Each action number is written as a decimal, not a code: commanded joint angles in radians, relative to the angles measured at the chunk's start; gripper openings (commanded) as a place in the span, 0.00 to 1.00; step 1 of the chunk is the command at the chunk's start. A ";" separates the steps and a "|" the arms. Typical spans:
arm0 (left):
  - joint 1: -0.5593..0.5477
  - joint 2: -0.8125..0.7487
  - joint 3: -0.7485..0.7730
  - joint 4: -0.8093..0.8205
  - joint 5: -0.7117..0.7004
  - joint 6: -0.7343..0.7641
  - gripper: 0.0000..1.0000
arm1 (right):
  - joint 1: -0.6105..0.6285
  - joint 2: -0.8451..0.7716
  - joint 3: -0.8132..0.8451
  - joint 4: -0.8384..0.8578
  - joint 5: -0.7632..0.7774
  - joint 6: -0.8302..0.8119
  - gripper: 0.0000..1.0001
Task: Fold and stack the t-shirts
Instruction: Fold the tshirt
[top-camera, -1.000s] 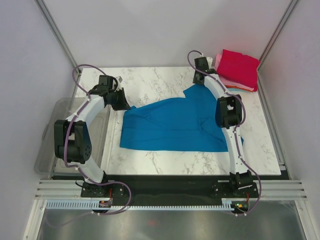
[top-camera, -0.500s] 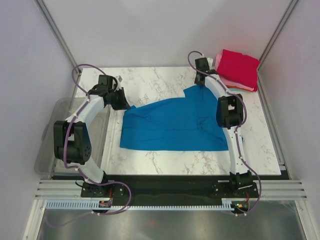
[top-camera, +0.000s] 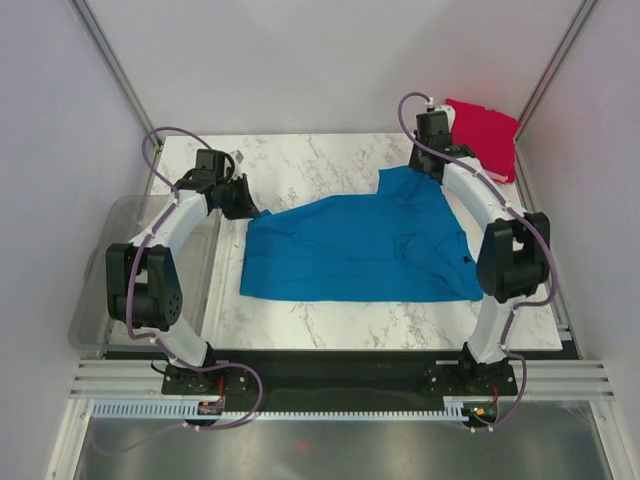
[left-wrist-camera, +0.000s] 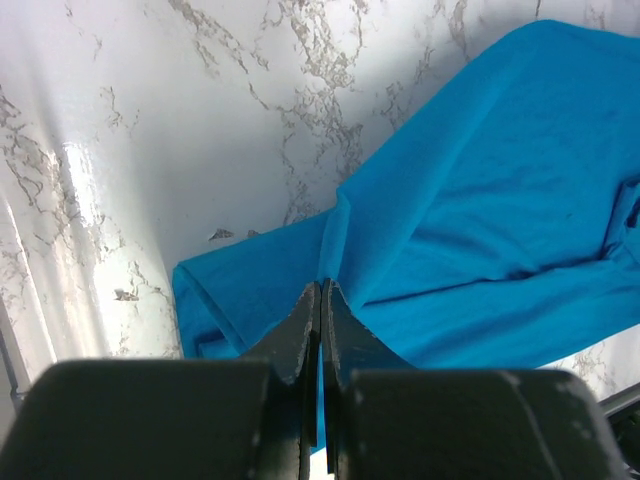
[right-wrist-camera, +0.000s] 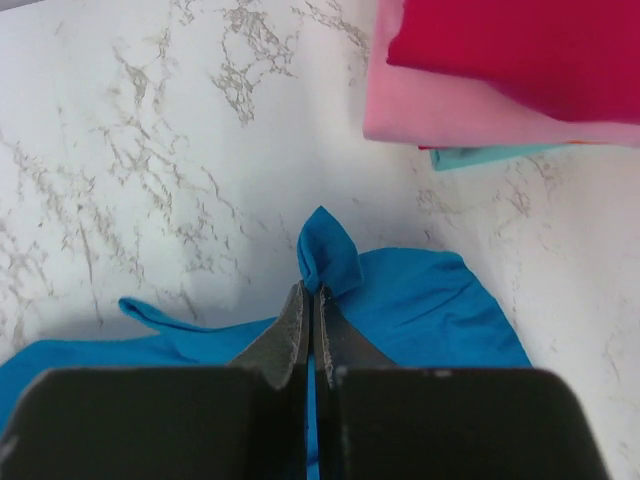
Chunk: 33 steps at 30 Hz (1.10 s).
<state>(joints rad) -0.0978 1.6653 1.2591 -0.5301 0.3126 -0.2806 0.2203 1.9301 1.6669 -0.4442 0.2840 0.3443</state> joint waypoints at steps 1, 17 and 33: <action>0.000 -0.084 -0.003 0.004 -0.015 -0.020 0.02 | 0.013 -0.132 -0.126 0.047 -0.017 0.004 0.00; -0.013 -0.263 -0.179 0.004 -0.041 -0.029 0.02 | 0.060 -0.720 -0.631 0.007 -0.005 0.088 0.00; -0.028 -0.266 -0.277 0.067 -0.112 0.041 0.02 | 0.113 -1.094 -1.032 -0.059 0.033 0.286 0.00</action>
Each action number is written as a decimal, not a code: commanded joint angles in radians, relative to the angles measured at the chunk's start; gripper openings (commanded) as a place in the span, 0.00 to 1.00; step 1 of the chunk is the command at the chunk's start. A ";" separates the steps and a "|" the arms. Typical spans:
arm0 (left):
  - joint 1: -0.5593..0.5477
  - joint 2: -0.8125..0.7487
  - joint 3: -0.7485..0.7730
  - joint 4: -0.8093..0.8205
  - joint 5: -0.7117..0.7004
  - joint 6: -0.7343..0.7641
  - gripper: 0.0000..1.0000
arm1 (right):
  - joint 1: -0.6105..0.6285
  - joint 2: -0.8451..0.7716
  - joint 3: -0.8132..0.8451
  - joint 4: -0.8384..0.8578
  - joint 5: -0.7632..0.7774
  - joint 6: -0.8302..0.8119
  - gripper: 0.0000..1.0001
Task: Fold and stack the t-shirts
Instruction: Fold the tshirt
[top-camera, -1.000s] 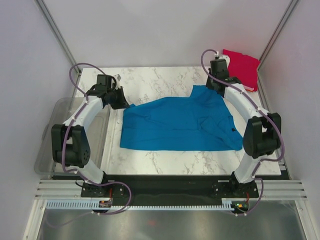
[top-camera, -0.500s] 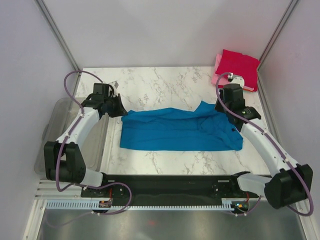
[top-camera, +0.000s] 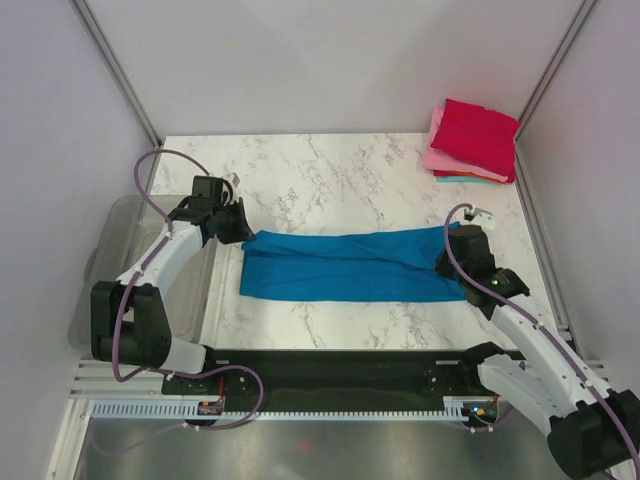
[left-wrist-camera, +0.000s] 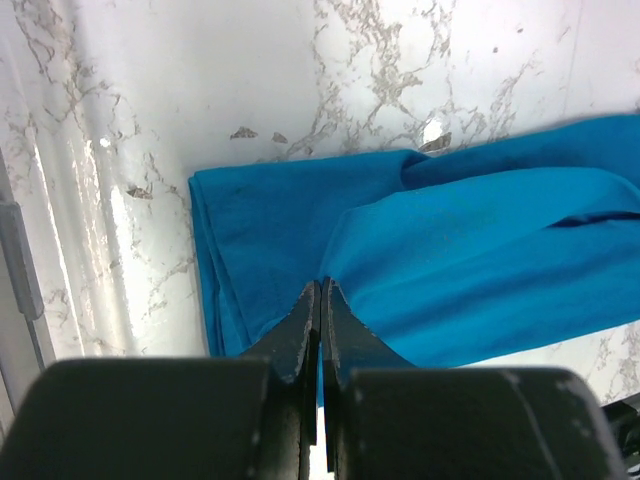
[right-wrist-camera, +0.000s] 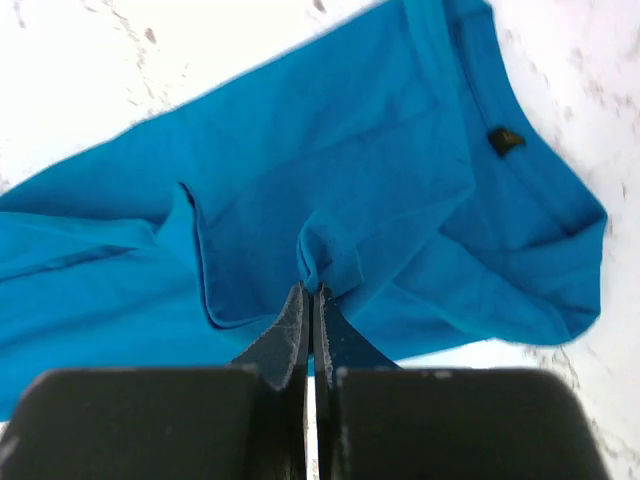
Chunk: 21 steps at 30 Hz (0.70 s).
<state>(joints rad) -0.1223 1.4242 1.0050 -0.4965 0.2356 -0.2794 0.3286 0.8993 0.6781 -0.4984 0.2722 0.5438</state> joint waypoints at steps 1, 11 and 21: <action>-0.004 -0.031 -0.029 0.032 -0.039 0.039 0.02 | 0.004 -0.097 -0.075 -0.012 0.054 0.131 0.00; -0.123 -0.074 -0.060 -0.033 -0.272 0.049 0.11 | 0.004 -0.246 -0.236 -0.100 0.142 0.414 0.00; -0.177 -0.198 -0.062 -0.067 -0.524 0.006 0.73 | -0.005 -0.330 -0.315 -0.114 0.139 0.562 0.73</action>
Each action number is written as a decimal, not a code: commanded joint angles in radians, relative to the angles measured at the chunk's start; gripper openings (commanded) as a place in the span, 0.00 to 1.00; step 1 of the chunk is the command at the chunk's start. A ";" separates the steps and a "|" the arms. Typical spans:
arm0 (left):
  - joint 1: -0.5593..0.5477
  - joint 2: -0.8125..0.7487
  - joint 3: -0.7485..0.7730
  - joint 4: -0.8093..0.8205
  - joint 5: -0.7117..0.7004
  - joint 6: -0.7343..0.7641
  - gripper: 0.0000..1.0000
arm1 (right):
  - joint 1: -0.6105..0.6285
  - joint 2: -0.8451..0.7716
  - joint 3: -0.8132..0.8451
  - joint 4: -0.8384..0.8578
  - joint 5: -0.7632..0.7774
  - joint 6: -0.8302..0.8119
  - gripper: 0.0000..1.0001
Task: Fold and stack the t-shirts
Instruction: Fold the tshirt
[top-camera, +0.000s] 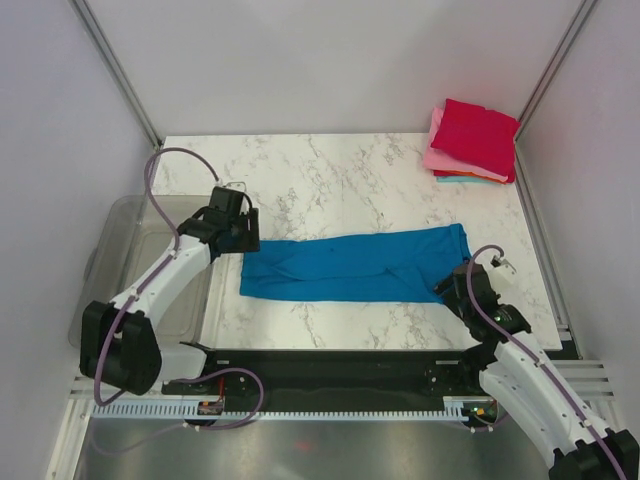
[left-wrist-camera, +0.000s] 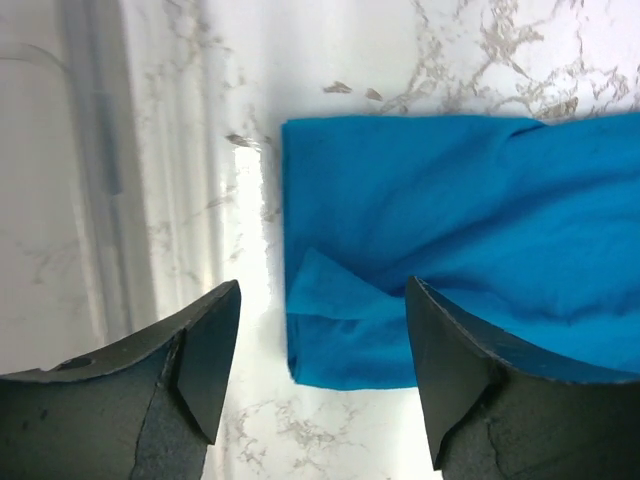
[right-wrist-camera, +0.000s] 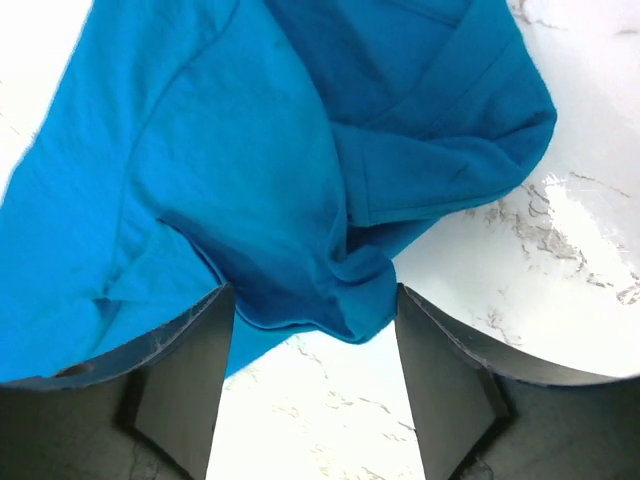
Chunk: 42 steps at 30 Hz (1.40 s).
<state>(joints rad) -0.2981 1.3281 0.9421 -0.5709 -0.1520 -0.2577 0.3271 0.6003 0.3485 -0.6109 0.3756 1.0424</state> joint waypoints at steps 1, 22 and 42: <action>-0.001 -0.119 0.000 0.015 -0.133 -0.014 0.71 | -0.003 -0.037 0.023 -0.001 0.049 0.058 0.73; -0.177 0.394 0.159 0.009 0.005 -0.098 0.62 | 0.003 0.452 0.260 0.187 -0.092 -0.182 0.74; -0.222 0.128 -0.297 0.193 0.437 -0.360 0.61 | 0.053 1.650 1.288 0.275 -0.466 -0.430 0.71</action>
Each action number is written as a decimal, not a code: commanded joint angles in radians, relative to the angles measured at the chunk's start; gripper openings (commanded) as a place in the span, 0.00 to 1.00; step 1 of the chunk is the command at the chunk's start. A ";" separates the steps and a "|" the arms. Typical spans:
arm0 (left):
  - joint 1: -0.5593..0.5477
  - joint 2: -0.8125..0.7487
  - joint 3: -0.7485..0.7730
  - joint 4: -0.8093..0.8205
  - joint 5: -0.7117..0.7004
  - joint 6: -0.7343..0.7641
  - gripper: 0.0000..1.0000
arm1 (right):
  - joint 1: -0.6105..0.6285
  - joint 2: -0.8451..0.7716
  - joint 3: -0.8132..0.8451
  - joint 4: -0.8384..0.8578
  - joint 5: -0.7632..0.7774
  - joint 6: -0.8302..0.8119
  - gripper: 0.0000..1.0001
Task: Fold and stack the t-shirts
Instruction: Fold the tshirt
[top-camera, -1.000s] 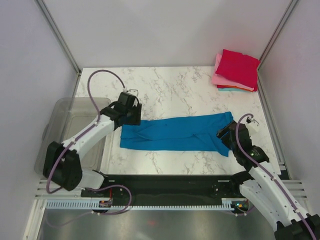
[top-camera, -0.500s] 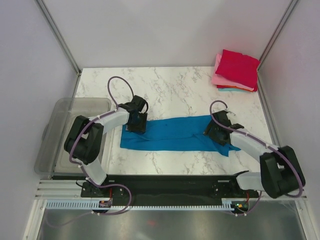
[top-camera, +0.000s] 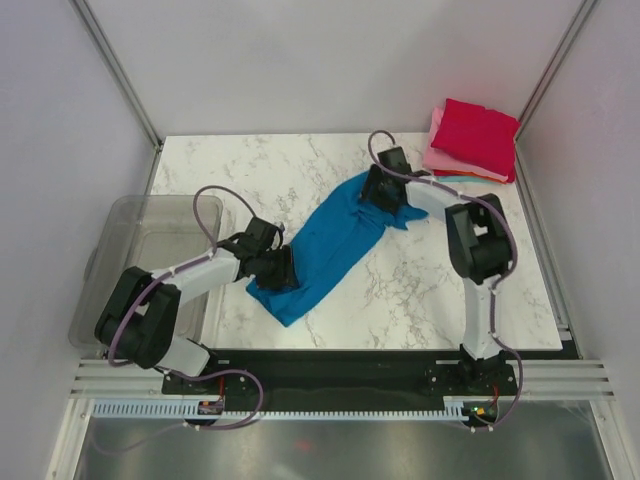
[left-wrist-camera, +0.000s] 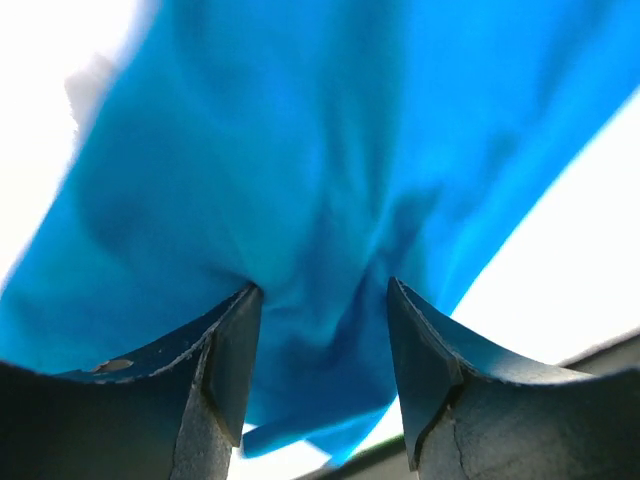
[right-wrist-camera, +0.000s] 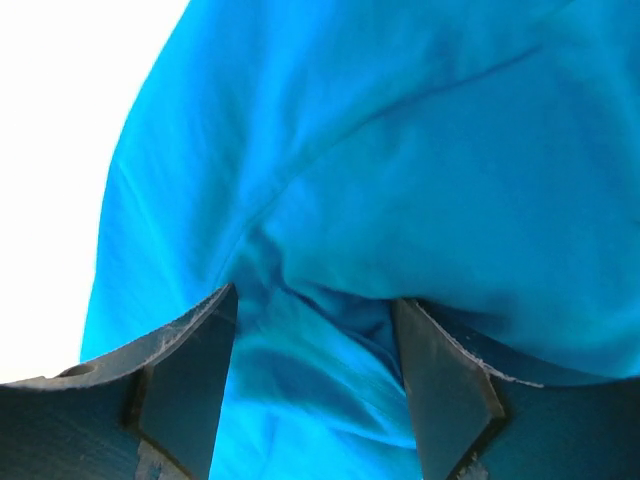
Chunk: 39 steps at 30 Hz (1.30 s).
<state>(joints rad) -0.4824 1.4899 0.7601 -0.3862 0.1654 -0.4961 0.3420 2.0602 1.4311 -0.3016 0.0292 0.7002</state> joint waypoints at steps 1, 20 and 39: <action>-0.048 -0.054 -0.142 0.045 0.149 -0.143 0.61 | 0.048 0.245 0.286 -0.078 -0.147 -0.099 0.71; -0.597 -0.486 -0.239 -0.198 -0.030 -0.503 0.61 | 0.052 0.730 0.977 0.060 -0.135 0.004 0.77; -0.301 -0.493 0.076 -0.332 -0.235 -0.193 0.70 | 0.003 -0.118 0.294 0.142 -0.313 -0.134 0.85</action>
<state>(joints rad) -0.9276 1.0019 0.8402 -0.7288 -0.1036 -0.7956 0.3233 2.1742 1.9141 -0.1375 -0.3050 0.6334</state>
